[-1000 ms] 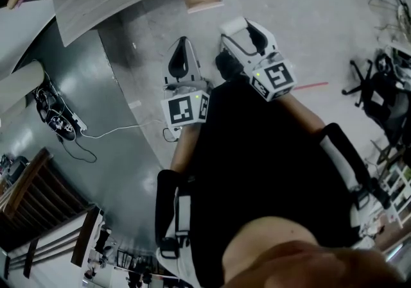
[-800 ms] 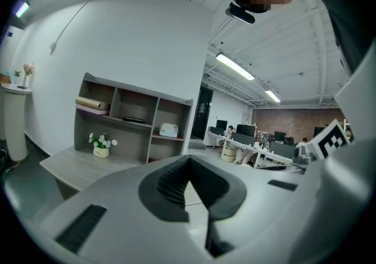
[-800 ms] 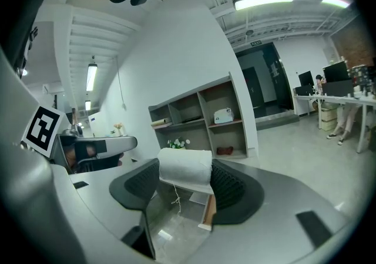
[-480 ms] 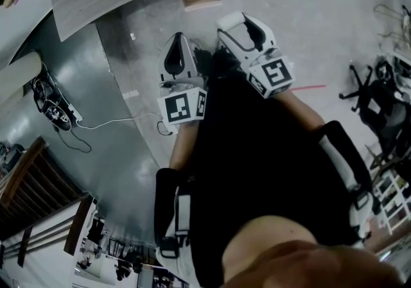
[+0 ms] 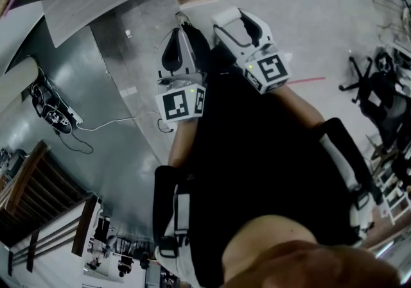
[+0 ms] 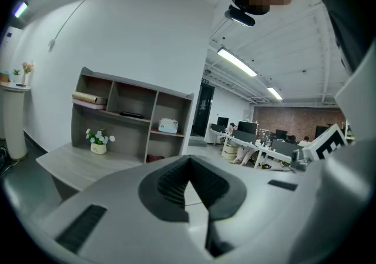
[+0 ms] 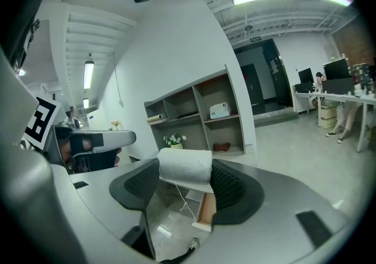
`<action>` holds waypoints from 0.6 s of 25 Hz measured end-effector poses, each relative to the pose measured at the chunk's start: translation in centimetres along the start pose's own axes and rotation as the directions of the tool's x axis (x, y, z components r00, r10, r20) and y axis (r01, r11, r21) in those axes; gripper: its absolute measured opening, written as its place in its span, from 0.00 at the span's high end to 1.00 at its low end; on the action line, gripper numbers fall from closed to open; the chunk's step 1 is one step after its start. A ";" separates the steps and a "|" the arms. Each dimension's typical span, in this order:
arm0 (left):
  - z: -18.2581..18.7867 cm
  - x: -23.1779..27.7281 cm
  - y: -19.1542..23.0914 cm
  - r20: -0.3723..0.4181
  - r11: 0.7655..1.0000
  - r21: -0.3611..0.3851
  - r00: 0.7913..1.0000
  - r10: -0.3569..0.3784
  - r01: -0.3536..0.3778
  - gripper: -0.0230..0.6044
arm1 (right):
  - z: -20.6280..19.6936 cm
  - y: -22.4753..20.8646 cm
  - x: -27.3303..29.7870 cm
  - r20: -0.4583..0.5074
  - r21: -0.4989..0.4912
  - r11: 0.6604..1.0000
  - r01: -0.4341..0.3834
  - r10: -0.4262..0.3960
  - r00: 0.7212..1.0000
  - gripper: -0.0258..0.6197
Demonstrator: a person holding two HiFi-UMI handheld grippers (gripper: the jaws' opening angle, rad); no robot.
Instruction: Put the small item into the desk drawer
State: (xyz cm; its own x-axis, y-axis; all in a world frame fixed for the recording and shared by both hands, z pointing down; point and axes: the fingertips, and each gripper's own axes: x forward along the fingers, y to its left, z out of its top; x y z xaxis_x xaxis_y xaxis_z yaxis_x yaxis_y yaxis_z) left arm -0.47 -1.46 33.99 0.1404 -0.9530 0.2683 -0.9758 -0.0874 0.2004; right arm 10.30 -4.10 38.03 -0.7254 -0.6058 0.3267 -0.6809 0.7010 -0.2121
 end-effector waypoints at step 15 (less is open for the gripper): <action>-0.8 4.9 3.4 -0.037 1.000 -0.014 0.999 -0.022 0.022 0.98 | -3.3 -3.5 5.9 -0.084 0.022 0.997 0.075 -0.073 0.994 0.54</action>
State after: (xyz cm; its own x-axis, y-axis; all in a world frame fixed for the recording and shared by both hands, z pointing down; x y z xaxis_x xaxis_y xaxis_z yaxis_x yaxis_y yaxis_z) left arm -2.97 -6.17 36.72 0.1680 -0.9396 0.2983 -0.9701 -0.1038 0.2194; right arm 8.72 -8.88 43.75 -0.6625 -0.6219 0.4175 -0.7357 0.6450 -0.2066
